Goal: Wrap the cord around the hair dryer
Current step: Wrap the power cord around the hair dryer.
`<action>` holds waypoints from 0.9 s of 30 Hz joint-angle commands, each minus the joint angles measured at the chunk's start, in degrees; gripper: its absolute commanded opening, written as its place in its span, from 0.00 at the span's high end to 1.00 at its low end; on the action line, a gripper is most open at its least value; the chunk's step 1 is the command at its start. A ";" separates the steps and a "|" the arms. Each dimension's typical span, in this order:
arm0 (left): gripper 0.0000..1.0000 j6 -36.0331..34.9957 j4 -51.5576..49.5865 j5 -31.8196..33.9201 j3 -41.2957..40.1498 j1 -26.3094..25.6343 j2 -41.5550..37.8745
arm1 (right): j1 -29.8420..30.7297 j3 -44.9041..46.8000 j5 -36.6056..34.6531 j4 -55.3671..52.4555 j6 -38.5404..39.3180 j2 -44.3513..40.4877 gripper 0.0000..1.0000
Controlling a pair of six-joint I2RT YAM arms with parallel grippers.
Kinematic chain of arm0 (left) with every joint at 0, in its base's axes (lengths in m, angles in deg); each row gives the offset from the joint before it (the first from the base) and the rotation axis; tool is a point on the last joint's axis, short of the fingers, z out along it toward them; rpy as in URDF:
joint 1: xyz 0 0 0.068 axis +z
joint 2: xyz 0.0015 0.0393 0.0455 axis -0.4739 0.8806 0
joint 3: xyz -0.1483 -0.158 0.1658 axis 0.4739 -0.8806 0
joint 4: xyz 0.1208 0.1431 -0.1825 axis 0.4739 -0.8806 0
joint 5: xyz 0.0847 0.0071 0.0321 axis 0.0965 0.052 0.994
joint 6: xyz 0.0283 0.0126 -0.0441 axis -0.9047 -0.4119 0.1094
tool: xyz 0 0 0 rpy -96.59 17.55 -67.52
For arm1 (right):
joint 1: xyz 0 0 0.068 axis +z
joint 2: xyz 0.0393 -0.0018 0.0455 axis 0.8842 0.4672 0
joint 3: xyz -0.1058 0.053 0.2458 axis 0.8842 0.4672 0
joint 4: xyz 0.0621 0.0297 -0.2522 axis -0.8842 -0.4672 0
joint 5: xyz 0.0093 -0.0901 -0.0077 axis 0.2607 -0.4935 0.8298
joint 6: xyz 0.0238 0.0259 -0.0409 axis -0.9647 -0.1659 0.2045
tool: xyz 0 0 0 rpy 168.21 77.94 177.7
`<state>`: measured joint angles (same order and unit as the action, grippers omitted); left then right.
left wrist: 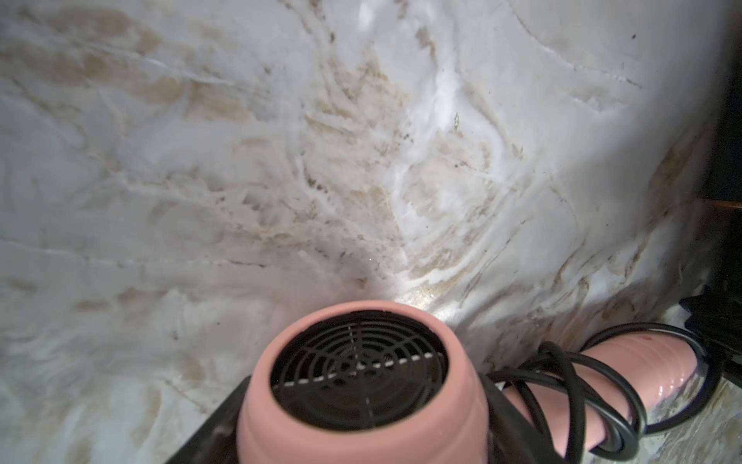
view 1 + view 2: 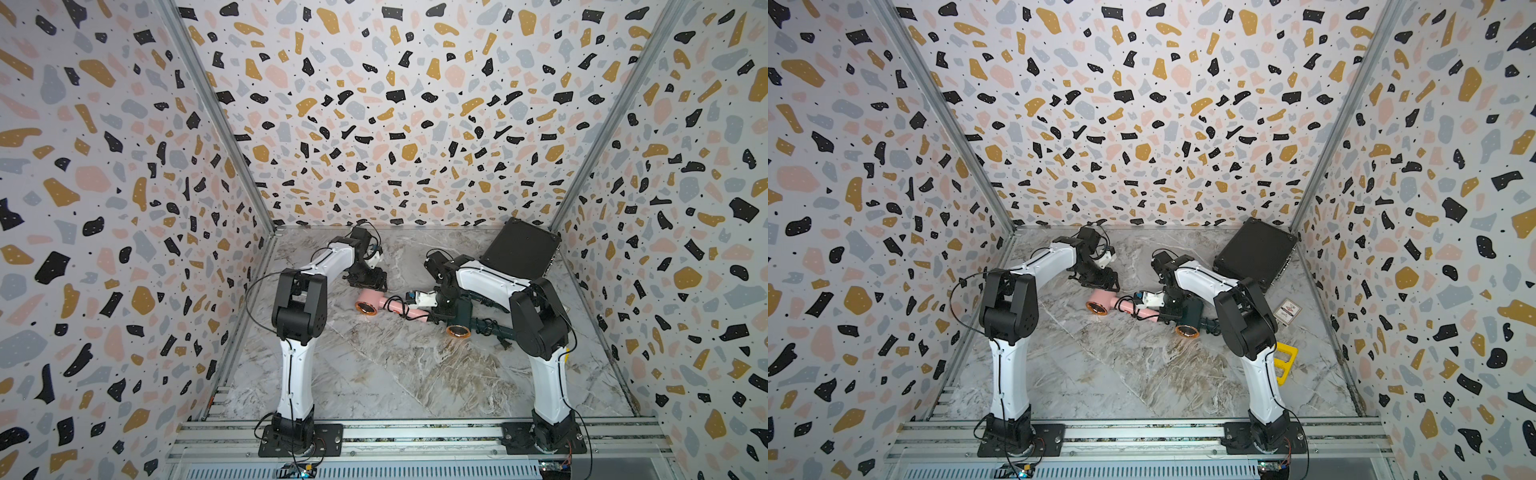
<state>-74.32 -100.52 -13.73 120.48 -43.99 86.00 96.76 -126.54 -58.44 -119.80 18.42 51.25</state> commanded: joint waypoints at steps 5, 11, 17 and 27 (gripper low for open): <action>0.61 -1.38 0.91 1.00 -1.45 -0.38 3.93 | 0.11 0.67 -0.31 2.20 -2.78 -4.01 0.87; 1.00 -4.44 -0.44 0.67 -1.94 -0.40 3.61 | 0.19 1.96 0.78 4.69 -3.58 -7.45 0.92; 1.00 -10.18 -4.25 -2.96 -2.87 -0.38 1.31 | 0.19 2.68 2.54 5.98 -3.91 -11.37 0.93; 1.00 -14.53 -1.30 -28.37 -8.76 2.34 -4.84 | -2.40 4.07 14.69 6.92 -6.18 -15.04 0.95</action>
<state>-85.25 -100.78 -30.34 114.58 -42.86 84.47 96.43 -122.89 -48.58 -113.96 14.51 39.32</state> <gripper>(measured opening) 0.726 0.172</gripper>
